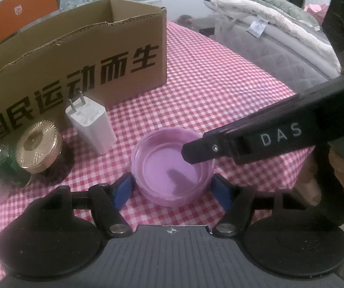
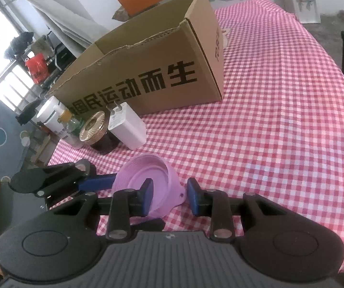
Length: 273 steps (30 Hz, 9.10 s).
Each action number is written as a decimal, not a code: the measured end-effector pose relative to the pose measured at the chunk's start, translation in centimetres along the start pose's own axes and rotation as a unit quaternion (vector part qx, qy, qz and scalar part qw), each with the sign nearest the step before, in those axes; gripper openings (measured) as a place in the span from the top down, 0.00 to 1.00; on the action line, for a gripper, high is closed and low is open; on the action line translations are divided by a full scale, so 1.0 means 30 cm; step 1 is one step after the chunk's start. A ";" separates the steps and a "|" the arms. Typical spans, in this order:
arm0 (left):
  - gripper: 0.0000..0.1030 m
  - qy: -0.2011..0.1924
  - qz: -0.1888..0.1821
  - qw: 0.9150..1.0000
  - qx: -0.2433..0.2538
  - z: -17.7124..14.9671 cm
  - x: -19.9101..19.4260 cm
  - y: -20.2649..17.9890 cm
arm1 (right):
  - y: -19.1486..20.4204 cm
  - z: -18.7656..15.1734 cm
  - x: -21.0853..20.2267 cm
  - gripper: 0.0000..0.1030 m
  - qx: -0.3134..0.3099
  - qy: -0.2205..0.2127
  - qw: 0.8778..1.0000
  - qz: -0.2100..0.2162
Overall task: Organize rigid objects
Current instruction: 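Lift the pink cup and carry it over the cardboard box, then lower the pink cup into the box and open the right gripper, then return the right gripper to the table and reach the black tape roll, then close the right gripper on the rim of the black tape roll, then lift the black tape roll and carry it toward the box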
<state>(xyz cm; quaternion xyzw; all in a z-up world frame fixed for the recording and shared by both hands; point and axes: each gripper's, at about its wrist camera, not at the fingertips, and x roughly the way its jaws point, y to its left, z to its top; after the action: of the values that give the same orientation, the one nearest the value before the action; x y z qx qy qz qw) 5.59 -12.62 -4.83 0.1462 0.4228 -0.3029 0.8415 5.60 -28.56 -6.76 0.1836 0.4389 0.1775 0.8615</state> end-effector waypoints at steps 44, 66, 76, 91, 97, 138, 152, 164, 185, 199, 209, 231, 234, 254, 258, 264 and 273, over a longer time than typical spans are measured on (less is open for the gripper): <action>0.29 -0.076 0.065 0.988 -0.119 0.448 -0.135 0.492 | 0.334 0.748 0.173 0.67 -0.157 0.033 0.986 0.052; 0.22 0.157 -0.041 0.978 -0.130 0.407 0.102 0.679 | 0.227 0.771 0.630 0.65 -0.085 0.328 0.935 0.101; 0.15 0.126 -0.049 0.981 -0.137 0.423 0.025 0.653 | 0.235 0.828 0.583 0.52 -0.062 0.297 0.946 0.116; 0.14 -0.057 0.017 0.982 -0.179 0.435 -0.269 0.460 | 0.085 0.763 0.004 0.46 0.011 0.035 0.978 0.203; 0.14 -0.126 0.054 0.975 -0.175 0.358 -0.378 0.316 | 0.042 0.596 -0.215 0.42 0.022 -0.060 0.974 0.216; 0.36 0.006 0.118 0.981 -0.151 -0.166 -0.163 0.293 | 0.332 0.153 0.276 0.62 -0.088 0.115 0.984 0.103; 0.36 -0.001 0.090 0.987 -0.136 -0.141 -0.148 0.262 | 0.328 0.148 0.275 0.63 -0.091 0.118 0.985 0.081; 0.37 -0.001 0.050 0.992 -0.117 -0.099 -0.113 0.179 | 0.239 0.131 0.193 0.63 -0.068 0.106 0.991 0.053; 0.37 0.002 0.016 0.996 -0.085 -0.032 -0.026 0.091 | 0.144 0.096 0.104 0.62 -0.053 0.079 0.995 0.015; 0.36 0.003 0.014 0.997 -0.073 -0.020 -0.004 0.075 | 0.120 0.088 0.075 0.62 -0.061 0.067 0.996 0.005; 0.36 0.007 0.018 0.998 -0.063 -0.011 0.003 0.058 | 0.103 0.085 0.064 0.62 -0.054 0.064 0.996 0.007; 0.34 0.007 0.029 0.998 -0.048 0.001 0.011 0.052 | 0.109 0.077 0.059 0.62 -0.046 0.058 0.997 0.009; 0.35 0.005 0.029 0.999 -0.046 0.003 0.013 0.054 | 0.111 0.075 0.058 0.62 -0.042 0.058 0.997 0.007; 0.35 -0.020 0.029 0.998 -0.049 0.005 -0.032 0.044 | 0.141 0.067 0.022 0.62 -0.047 0.031 0.998 -0.001; 0.35 -0.036 0.032 0.998 -0.046 0.007 -0.070 0.033 | 0.162 0.068 -0.017 0.62 -0.053 0.015 0.998 -0.002; 0.35 -0.063 0.038 0.997 -0.038 0.014 -0.137 0.016 | 0.196 0.063 -0.087 0.62 -0.063 -0.015 0.998 -0.004; 0.35 -0.106 0.049 0.993 -0.021 0.018 -0.227 -0.024 | 0.244 0.051 -0.189 0.62 -0.085 -0.060 0.995 -0.007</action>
<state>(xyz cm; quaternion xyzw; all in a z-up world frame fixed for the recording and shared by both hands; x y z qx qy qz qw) 2.35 -10.82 0.94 0.1161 0.3297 -0.2658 0.8984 2.67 -25.07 1.45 0.1168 0.3713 0.1965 0.8999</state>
